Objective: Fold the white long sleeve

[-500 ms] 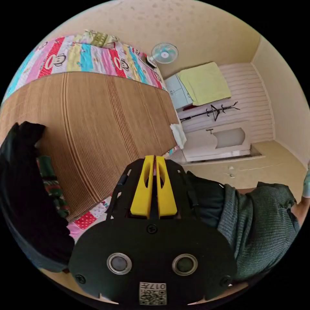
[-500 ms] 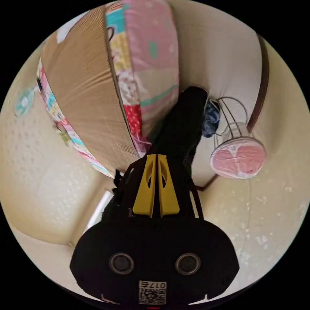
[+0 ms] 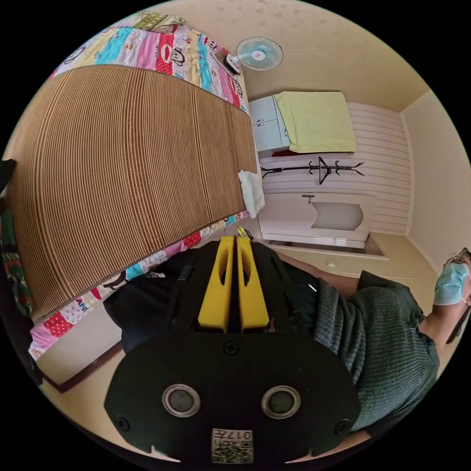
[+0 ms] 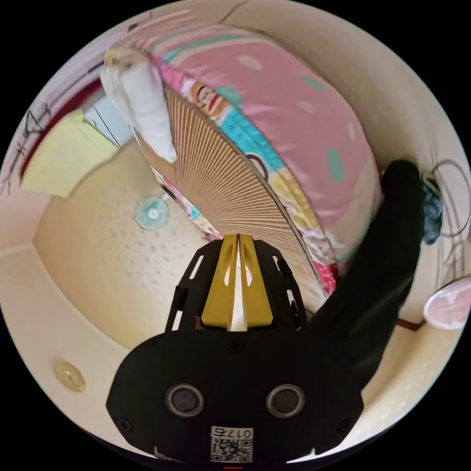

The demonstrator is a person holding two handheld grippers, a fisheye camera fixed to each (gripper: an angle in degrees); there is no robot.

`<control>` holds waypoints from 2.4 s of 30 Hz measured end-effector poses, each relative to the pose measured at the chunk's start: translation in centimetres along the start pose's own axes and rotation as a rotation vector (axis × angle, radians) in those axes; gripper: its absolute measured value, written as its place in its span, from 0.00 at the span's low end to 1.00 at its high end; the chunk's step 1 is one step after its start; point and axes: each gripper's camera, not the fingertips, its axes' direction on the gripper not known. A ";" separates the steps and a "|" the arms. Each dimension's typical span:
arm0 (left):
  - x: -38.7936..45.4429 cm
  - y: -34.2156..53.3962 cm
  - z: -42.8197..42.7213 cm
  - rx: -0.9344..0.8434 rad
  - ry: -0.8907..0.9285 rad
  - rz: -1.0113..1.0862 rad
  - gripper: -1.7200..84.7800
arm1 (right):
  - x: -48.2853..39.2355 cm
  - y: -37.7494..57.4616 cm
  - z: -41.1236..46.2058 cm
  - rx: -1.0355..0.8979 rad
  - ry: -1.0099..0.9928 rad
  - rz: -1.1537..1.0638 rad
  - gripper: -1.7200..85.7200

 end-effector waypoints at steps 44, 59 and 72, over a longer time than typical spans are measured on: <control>-12.1 -2.7 -0.8 0.715 0.980 -0.599 0.01 | -27.5 -1.7 5.0 -0.051 1.078 -0.570 0.10; -14.8 -6.2 -3.8 0.845 1.143 -0.673 0.01 | -7.5 11.7 26.6 -1.100 0.925 -0.665 0.04; -18.4 -0.4 -10.1 1.115 1.126 -0.658 0.01 | -9.0 -0.7 25.4 -0.612 1.146 -0.920 0.17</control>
